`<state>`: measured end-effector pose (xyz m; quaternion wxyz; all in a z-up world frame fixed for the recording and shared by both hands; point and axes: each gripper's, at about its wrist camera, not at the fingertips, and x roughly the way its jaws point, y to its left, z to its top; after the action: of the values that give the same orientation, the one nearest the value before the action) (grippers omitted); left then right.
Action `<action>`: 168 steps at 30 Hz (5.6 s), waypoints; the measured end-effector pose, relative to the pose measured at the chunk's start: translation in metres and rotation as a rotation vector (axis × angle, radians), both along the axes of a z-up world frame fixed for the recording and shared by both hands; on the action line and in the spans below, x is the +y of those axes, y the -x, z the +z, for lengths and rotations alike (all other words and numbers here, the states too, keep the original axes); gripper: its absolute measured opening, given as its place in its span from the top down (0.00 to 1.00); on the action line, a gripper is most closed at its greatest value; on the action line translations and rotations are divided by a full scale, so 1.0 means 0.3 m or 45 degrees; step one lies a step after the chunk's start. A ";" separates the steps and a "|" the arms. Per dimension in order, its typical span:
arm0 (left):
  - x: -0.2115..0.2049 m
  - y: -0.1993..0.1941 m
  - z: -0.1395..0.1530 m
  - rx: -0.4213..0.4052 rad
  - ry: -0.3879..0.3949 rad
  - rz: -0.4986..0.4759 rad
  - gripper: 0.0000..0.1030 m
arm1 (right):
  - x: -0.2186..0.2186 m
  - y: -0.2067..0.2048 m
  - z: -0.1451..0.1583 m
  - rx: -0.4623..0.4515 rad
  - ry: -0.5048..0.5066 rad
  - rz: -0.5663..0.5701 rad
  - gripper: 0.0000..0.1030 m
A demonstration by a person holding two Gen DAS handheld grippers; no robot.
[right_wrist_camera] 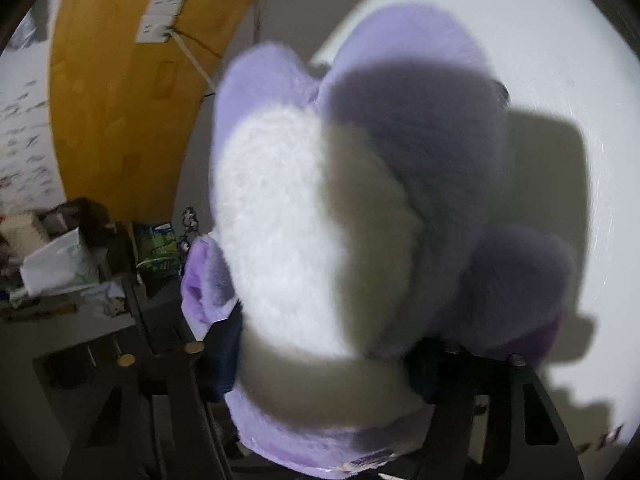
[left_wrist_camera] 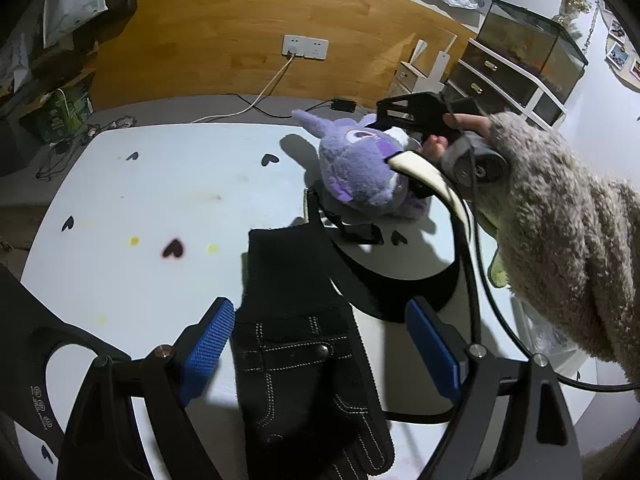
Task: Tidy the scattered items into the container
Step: 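Carry the purple plush toy with the right gripper toward the clear container, then lower the purple plush into the clear container and open the right gripper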
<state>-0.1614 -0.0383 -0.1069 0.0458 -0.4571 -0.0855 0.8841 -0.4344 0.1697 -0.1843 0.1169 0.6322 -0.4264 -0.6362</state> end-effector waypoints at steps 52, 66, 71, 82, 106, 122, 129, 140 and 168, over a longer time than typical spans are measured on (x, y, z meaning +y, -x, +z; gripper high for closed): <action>0.479 -0.414 0.013 -0.030 -0.046 -0.692 0.08 | 0.692 -1.404 -0.090 -0.104 -0.056 -0.183 0.16; 0.440 -0.515 -0.237 -0.225 0.117 -0.669 0.08 | 0.689 -1.393 0.024 -0.122 -0.015 0.036 0.23; 0.455 -0.484 -0.281 -0.261 0.137 -0.621 0.08 | 0.554 -1.397 -0.055 -0.192 0.154 0.106 0.22; 0.412 -0.462 -0.158 -0.188 0.070 -0.610 0.08 | 0.766 -1.427 0.018 -0.006 0.135 -0.178 0.22; 0.481 -0.422 -0.210 -0.247 0.323 -0.566 0.06 | 0.765 -1.126 -0.122 0.294 0.242 0.256 0.19; 0.330 -0.381 -0.160 -0.226 0.142 -0.486 0.08 | 0.519 -1.200 0.251 0.457 -0.314 0.412 0.48; 0.341 -0.331 0.003 -0.076 -0.024 -0.563 0.08 | 0.604 -1.297 0.646 0.771 -0.648 0.451 0.48; 0.543 -0.264 0.162 0.094 -0.118 -0.598 0.08 | 0.764 -1.215 1.041 1.013 -1.359 0.895 0.48; 1.094 -0.182 0.507 0.512 -0.062 -0.963 0.08 | 0.866 -1.138 0.862 1.323 -1.344 2.203 0.48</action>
<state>-0.1067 0.2898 0.0451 0.3934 -0.2735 0.0778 0.8743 -0.0930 0.4294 0.0743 0.3986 0.3445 0.5738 -0.6271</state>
